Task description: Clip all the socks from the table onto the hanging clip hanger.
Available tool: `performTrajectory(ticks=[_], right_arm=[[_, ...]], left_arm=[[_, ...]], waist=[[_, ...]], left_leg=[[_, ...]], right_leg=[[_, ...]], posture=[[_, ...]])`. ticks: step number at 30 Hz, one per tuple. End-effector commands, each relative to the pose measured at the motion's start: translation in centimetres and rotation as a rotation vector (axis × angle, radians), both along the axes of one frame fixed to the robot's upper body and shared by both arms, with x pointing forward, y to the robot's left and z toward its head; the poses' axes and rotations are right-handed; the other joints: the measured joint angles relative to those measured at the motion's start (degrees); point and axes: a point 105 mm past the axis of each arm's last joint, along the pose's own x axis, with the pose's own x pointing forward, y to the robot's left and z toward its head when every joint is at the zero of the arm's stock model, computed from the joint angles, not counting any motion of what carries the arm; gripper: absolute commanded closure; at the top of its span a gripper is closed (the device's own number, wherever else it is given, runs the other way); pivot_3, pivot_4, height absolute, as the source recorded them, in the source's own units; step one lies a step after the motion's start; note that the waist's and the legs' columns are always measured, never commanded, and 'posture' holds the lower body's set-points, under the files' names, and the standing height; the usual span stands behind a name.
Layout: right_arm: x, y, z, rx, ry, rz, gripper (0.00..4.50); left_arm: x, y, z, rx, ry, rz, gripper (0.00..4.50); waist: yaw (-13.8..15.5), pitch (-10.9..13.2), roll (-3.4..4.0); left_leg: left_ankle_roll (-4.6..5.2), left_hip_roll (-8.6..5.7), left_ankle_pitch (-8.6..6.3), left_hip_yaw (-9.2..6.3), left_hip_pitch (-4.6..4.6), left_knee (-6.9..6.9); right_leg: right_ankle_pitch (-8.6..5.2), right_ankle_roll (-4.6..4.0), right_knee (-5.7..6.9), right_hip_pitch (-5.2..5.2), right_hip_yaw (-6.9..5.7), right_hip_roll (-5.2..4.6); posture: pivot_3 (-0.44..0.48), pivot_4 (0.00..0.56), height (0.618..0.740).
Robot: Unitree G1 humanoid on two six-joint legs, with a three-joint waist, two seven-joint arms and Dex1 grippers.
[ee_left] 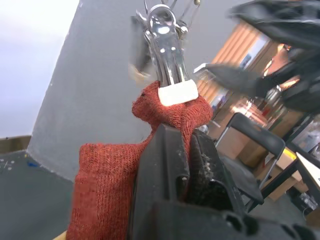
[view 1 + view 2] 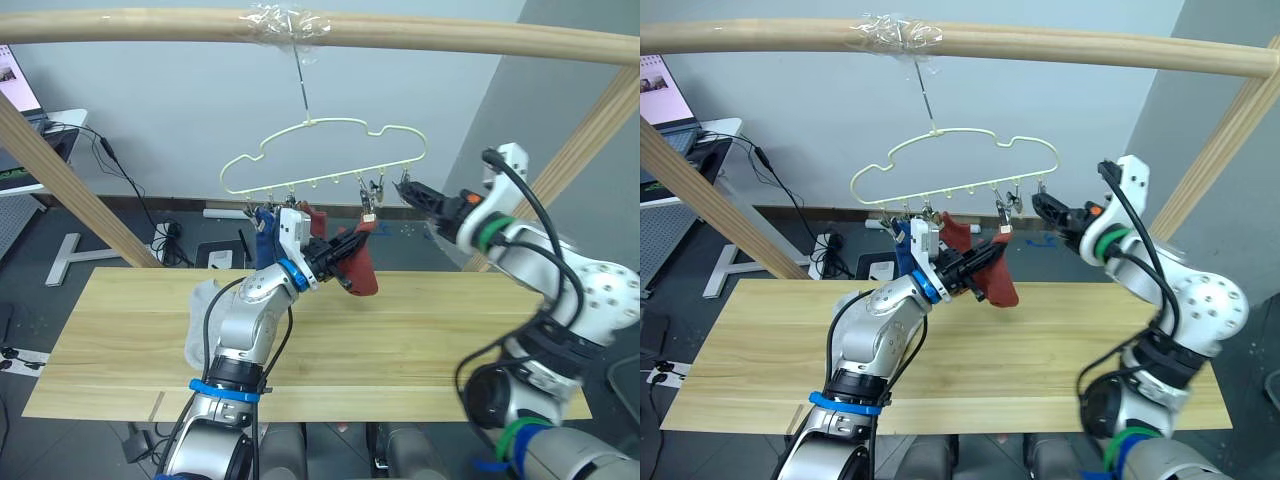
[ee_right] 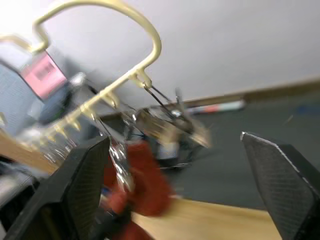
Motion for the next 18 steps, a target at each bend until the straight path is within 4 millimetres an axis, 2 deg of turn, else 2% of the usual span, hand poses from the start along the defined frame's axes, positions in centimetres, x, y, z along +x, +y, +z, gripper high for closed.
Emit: performTrajectory(ticks=[1,6,7,10,13,14,18], right_arm=[[-1.8,1.3,-0.5,-0.182,-0.086,0.041,0.00],[-2.2,2.7,-2.3,-0.290,-0.169,-0.007,0.00],[-1.9,3.0,-2.4,-0.296,-0.196,-0.042,0.18],[-1.1,4.7,-2.4,-0.272,-0.256,-0.100,0.97],[-0.9,5.4,-2.5,-0.273,-0.289,-0.108,2.09],[-0.6,6.0,-2.1,-0.255,-0.315,-0.121,2.30],[0.1,7.4,-1.7,-0.245,-0.373,-0.132,3.63]], left_arm=[[-0.3,0.0,0.5,0.005,-0.025,-0.017,2.80],[-0.9,1.7,-0.5,0.067,0.022,-0.027,1.20],[-1.2,2.4,-0.3,0.081,0.020,-0.028,0.91],[-2.3,4.6,0.5,0.130,0.001,-0.041,0.90],[-2.8,5.2,0.8,0.149,-0.002,-0.046,0.90],[-3.2,5.9,1.3,0.170,-0.014,-0.053,0.90],[-4.2,7.2,2.5,0.211,-0.034,-0.071,0.90]], waist=[[-0.5,0.0,0.00],[-2.1,0.1,0.03],[-2.4,0.1,0.03],[-2.9,0.3,-0.05],[-2.4,0.4,-0.02],[-2.2,0.4,-0.04],[-2.1,0.5,-0.10]], left_leg=[[0.00,0.01,0.00,0.01,0.02,-0.02],[0.00,0.02,0.00,0.05,0.07,-0.03],[0.00,0.02,0.00,0.05,0.08,-0.03],[0.00,0.05,0.00,0.05,0.09,0.00],[-0.01,0.10,0.00,0.04,0.09,-0.01],[-0.01,0.09,0.00,0.04,0.07,-0.01],[-0.02,0.08,0.00,0.10,0.03,-0.01]], right_leg=[[-0.02,0.01,0.00,-0.01,0.02,0.01],[-0.06,0.04,0.05,-0.02,0.13,0.04],[-0.06,0.04,0.07,-0.03,0.12,0.04],[-0.05,0.05,0.16,-0.07,0.11,0.04],[-0.05,0.04,0.20,-0.12,0.08,0.09],[-0.05,0.04,0.20,-0.12,0.08,0.08],[-0.06,0.04,0.14,-0.16,0.12,0.05]], posture=[[0.089,0.202,0.740],[0.094,0.207,0.740],[0.100,0.209,0.740],[0.114,0.213,0.740],[0.114,0.213,0.740],[0.133,0.217,0.740],[0.133,0.217,0.740]])
